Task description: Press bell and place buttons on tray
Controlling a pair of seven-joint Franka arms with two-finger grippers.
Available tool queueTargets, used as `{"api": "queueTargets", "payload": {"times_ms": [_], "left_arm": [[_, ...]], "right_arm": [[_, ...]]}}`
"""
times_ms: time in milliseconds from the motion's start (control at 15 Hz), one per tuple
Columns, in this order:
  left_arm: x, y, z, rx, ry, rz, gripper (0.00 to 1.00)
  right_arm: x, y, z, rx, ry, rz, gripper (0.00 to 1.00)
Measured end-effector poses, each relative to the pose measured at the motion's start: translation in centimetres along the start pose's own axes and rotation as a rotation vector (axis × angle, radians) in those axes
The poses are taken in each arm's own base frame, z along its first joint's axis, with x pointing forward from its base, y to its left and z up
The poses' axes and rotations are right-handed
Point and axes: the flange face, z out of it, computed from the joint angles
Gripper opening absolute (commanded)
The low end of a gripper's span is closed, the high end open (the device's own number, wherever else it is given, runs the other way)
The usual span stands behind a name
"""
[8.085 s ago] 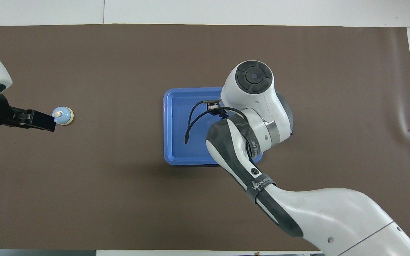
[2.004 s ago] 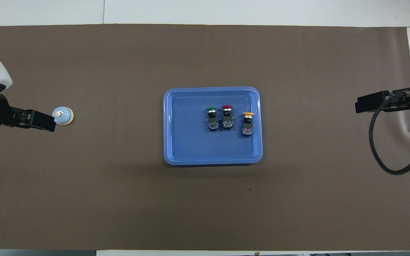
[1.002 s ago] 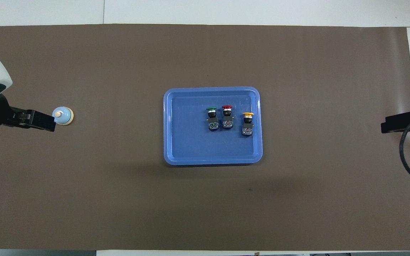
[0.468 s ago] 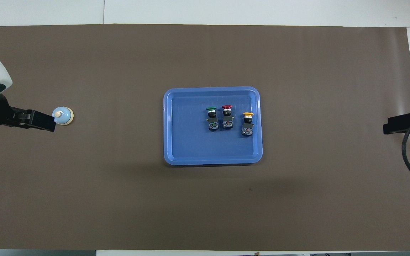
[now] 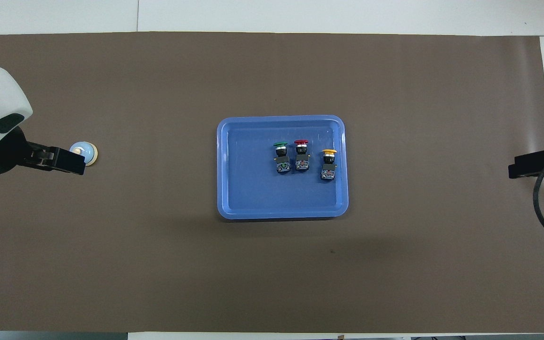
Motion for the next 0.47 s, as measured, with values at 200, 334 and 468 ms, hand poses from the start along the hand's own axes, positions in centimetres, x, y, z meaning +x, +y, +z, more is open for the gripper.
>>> {"api": "queueTargets", "payload": {"times_ms": [200,334,468], "left_arm": [[0.5,-0.2,0.2,0.005,0.045,-0.009,0.0],[0.6,-1.3,2.8,0.009,0.069,-0.029,0.0],[-0.1,-3.4,5.5,0.009,0.045,-0.07,0.0]], "right_arm": [[0.0,0.0,0.0,0.0,0.0,0.0,1.0],[0.0,0.0,0.0,0.0,0.0,0.0,1.0],[0.0,0.0,0.0,0.0,0.0,0.0,1.0]]}}
